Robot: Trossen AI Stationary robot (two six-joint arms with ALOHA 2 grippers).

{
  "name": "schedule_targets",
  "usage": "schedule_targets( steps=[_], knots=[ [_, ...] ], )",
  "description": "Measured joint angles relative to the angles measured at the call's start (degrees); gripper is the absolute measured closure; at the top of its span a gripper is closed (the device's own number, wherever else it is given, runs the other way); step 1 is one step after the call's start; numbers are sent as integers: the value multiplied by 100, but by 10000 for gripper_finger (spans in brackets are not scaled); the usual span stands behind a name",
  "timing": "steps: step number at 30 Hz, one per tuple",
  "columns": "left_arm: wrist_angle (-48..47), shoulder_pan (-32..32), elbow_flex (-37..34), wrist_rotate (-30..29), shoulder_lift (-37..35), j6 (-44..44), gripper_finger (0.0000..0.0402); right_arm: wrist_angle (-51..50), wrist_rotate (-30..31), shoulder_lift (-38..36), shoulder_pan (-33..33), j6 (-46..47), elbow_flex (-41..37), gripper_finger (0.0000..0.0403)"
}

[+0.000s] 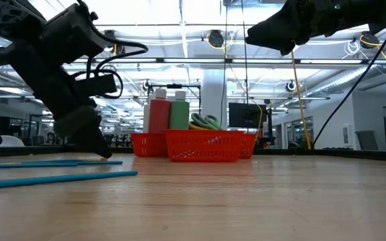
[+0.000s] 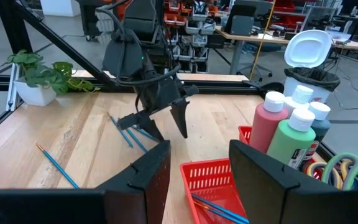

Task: Pick & Place Paint Supplies
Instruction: Put the blue paint brush into the bottom red bin

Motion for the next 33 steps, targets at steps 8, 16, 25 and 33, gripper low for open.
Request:
schedule_targets(
  steps=[8, 16, 25, 33],
  knots=[
    [-8, 5, 2, 547, 0, -476, 167, 0, 0, 0, 0, 0, 0, 245],
    [-331, 126, 13, 757, -11, -980, 167, 2, 0, 0, 0, 39, 0, 245],
    [-386, 188, 15, 957, -11, -1101, 226, 2, 0, 0, 0, 61, 0, 245],
    [-390, 188, 13, 1024, -11, -1095, 335, 2, 0, 0, 0, 61, 0, 245]
  ],
)
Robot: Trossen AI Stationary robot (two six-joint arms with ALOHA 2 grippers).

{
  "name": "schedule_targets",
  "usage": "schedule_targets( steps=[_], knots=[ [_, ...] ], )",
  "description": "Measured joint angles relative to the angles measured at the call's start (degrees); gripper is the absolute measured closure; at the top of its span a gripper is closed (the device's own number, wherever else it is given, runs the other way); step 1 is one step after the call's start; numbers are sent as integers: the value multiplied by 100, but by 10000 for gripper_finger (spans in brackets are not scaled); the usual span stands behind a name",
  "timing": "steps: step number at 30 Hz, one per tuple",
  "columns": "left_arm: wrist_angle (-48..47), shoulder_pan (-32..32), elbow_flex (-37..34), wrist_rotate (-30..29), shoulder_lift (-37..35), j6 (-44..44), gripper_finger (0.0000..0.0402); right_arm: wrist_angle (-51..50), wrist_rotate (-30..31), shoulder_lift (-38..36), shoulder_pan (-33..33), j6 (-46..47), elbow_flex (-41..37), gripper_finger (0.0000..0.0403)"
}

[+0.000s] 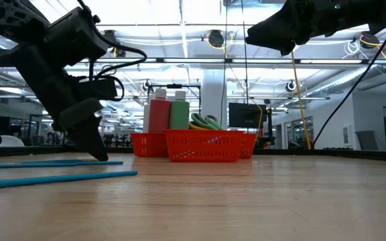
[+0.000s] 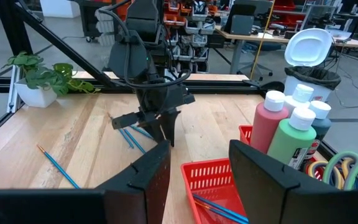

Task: Pick & Place Paint Supplies
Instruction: Put the blue paint brush into the bottom red bin

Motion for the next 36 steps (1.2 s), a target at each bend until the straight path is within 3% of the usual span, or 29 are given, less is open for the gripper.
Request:
schedule_targets(
  steps=[6, 21, 26, 33, 36],
  knots=[
    [-2, 0, -2, 15, 0, 141, 393, 0, 0, 0, 0, 0, 0, 245],
    [348, 117, 74, -115, -15, 582, 398, 8, 0, 0, 0, 0, 0, 245],
    [394, 184, 611, -162, -35, 1190, 397, 128, 0, 0, 0, -7, 0, 245],
    [452, 243, 1878, -205, -42, 2663, 398, 175, 0, 0, -2, -15, 0, 245],
    [925, 318, 2298, -184, -44, 3424, 397, 175, 0, 0, -1, -15, 0, 245]
  ],
)
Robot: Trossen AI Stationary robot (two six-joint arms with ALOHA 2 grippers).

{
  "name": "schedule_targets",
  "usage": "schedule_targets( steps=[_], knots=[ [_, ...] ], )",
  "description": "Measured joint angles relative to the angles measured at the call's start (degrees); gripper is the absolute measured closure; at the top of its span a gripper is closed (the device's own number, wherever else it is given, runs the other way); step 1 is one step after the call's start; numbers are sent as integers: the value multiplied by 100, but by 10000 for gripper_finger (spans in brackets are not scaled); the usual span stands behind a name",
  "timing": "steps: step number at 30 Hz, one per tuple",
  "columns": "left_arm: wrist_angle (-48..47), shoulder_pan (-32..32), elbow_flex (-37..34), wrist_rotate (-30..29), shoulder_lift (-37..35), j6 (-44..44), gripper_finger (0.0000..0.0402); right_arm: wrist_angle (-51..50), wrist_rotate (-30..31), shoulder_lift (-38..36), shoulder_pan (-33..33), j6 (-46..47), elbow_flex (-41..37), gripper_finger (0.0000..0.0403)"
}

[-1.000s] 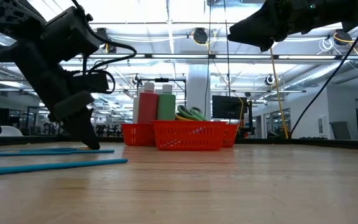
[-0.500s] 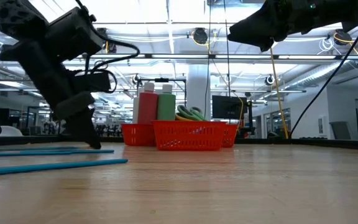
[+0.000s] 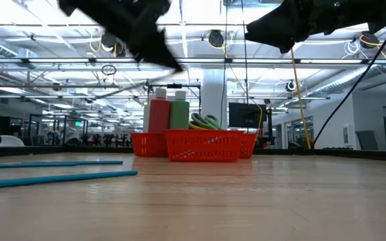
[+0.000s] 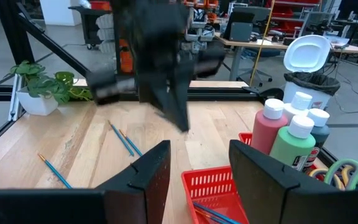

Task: Pick & Place Paint Supplies
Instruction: Put the blue paint brush into the bottom red bin

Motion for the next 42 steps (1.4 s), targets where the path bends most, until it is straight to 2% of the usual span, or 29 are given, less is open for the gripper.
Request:
schedule_targets(
  steps=[2, 6, 12, 15, 22, 26, 36, 42],
  knots=[
    [593, 52, 80, 247, 0, 658, 397, 2, 0, 0, 0, 0, 0, 245],
    [2067, 201, 69, 1246, 24, 1471, 398, 2, 0, 0, 0, 0, 0, 245],
    [3681, 601, 65, 1786, 526, 1540, 398, 2, 0, 2, -1, -2, 0, 245],
    [4247, 796, 65, 1829, 895, 1416, 399, 11, 0, 2, 1, -2, 0, 245],
    [4881, 1312, 63, 1831, 1724, 784, 399, 26, -2, 2, -1, -2, 0, 245],
    [4927, 1499, 63, 1921, 2075, 475, 399, 24, -2, 2, -1, -4, 0, 245],
    [4931, 1643, 63, 1940, 2489, -261, 395, 43, -2, 2, 0, -5, 0, 245],
    [4825, 1635, 63, 1937, 2490, -261, 397, 44, -2, 2, -1, -4, 0, 245]
  ],
)
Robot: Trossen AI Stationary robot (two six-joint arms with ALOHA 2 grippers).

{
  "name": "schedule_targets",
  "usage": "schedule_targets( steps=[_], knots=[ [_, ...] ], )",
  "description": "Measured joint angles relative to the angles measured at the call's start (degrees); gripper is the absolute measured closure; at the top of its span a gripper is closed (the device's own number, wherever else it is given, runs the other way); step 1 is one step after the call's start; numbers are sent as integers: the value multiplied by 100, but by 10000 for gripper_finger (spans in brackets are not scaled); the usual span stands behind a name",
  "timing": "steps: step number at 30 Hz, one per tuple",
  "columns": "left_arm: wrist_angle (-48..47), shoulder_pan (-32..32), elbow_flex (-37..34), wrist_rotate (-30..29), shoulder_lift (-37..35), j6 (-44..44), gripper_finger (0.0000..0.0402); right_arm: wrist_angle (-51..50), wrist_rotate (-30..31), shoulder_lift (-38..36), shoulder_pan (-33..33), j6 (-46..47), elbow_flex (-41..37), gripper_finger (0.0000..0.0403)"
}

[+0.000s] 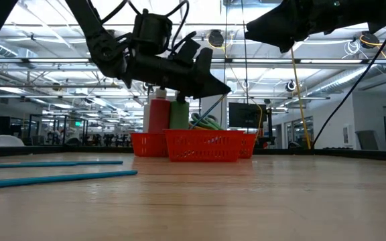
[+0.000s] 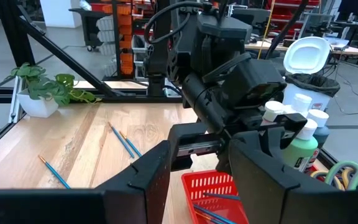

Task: Pick & Place Paint Supplies
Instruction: Put the blue paint brush into the bottom red bin

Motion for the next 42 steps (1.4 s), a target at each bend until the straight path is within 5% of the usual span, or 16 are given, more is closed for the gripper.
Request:
schedule_targets(
  steps=[24, 35, 42],
  knots=[
    [-521, -20, 0, -136, 0, -407, 391, 0, 0, 0, 1, 0, 0, 245],
    [-664, -20, 0, -358, -64, -260, 232, 0, 0, 0, 1, 0, 0, 245],
    [-1581, -111, 2, -297, -947, 425, 174, -44, 0, 0, 0, 1, 0, 245]
  ],
)
